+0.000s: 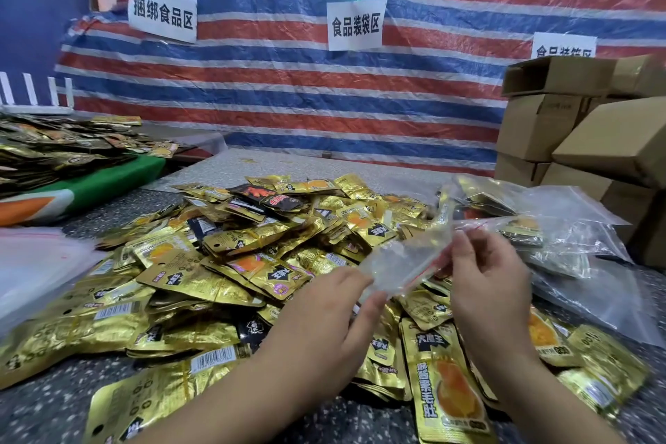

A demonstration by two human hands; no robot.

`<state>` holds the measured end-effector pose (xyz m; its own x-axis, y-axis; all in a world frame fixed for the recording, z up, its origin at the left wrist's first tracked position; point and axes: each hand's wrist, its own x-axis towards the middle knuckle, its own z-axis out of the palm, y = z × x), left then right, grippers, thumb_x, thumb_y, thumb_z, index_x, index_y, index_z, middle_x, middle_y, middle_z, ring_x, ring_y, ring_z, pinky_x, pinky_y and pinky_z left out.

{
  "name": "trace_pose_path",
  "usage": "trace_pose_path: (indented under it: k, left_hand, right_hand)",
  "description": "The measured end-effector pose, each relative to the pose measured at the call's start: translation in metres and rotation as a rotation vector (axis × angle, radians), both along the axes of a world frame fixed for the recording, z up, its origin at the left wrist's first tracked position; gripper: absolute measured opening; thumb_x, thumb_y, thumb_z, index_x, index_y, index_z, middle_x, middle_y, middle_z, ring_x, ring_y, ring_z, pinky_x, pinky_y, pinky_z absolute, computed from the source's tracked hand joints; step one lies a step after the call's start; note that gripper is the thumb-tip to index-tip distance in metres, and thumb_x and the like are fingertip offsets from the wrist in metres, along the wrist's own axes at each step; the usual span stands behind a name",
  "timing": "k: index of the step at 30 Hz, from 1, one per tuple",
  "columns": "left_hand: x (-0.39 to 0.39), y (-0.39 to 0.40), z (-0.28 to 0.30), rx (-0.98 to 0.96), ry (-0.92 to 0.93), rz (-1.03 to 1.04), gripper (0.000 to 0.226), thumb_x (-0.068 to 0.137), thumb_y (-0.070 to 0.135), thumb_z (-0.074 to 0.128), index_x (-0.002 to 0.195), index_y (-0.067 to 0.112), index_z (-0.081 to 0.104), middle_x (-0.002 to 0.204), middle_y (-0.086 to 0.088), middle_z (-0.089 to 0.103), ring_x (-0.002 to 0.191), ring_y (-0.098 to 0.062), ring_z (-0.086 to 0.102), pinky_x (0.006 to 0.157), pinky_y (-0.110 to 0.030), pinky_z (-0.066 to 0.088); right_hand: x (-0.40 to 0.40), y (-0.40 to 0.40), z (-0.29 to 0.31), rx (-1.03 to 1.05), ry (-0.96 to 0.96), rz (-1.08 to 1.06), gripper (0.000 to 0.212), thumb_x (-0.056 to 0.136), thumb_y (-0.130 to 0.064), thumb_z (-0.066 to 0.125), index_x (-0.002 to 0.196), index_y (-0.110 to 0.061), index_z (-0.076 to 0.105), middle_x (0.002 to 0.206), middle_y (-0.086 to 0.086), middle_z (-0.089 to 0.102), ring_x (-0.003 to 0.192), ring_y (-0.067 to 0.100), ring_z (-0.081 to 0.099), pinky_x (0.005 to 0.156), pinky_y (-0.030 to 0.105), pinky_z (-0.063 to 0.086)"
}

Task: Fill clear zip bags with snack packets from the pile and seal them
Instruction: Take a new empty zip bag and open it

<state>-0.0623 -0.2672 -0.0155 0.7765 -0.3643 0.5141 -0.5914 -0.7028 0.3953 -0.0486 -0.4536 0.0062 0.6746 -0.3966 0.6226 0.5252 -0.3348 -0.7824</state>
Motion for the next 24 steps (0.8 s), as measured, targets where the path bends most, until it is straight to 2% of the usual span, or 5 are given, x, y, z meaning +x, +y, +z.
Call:
trace_pose_path:
  k: [3, 6, 13, 15, 24]
  left_hand:
    - [-0.001, 0.001, 0.003, -0.125, -0.120, 0.002, 0.059, 0.096, 0.059, 0.020, 0.119, 0.023, 0.061, 0.116, 0.013, 0.058, 0.106, 0.000, 0.047, 0.090, -0.017, 0.037]
    - [-0.001, 0.002, 0.006, -0.215, -0.208, -0.038, 0.042, 0.099, 0.049, 0.033, 0.102, 0.020, 0.064, 0.098, 0.013, 0.057, 0.092, -0.001, 0.050, 0.079, -0.015, 0.039]
    - [-0.001, 0.003, 0.006, -0.208, -0.130, -0.117, 0.016, 0.095, 0.033, 0.055, 0.080, 0.032, 0.051, 0.076, 0.017, 0.047, 0.076, 0.000, 0.047, 0.066, -0.012, 0.034]
    - [0.002, 0.004, 0.005, -0.200, -0.107, -0.124, 0.020, 0.094, 0.028, 0.061, 0.078, 0.030, 0.050, 0.074, 0.016, 0.048, 0.075, -0.001, 0.047, 0.065, -0.013, 0.034]
    - [0.005, 0.008, 0.004, -0.218, -0.125, -0.131, 0.018, 0.089, 0.029, 0.065, 0.075, 0.021, 0.056, 0.073, 0.011, 0.052, 0.071, -0.007, 0.048, 0.062, -0.019, 0.038]
  right_hand:
    - [-0.004, 0.001, 0.001, -0.395, -0.381, -0.114, 0.010, 0.102, -0.022, 0.055, 0.100, -0.016, 0.062, 0.077, -0.009, 0.062, 0.069, 0.009, 0.060, 0.065, 0.018, 0.050]
    - [-0.004, 0.007, -0.001, -0.579, -0.472, -0.097, 0.004, 0.094, -0.011, 0.061, 0.098, -0.009, 0.062, 0.076, -0.006, 0.059, 0.067, 0.006, 0.055, 0.063, 0.017, 0.047]
    - [-0.011, 0.026, -0.010, -0.353, 0.136, 0.380, 0.017, 0.091, -0.012, 0.068, 0.081, -0.026, 0.068, 0.073, -0.002, 0.069, 0.065, 0.009, 0.065, 0.059, 0.025, 0.053]
    - [-0.012, 0.026, -0.009, -0.301, 0.206, 0.415, 0.016, 0.092, -0.013, 0.068, 0.083, -0.026, 0.070, 0.074, 0.004, 0.070, 0.067, 0.015, 0.066, 0.063, 0.036, 0.055]
    - [-0.015, 0.025, -0.001, -0.143, 0.331, 0.543, 0.012, 0.091, -0.008, 0.067, 0.082, -0.014, 0.073, 0.078, 0.012, 0.073, 0.068, 0.014, 0.064, 0.061, 0.023, 0.051]
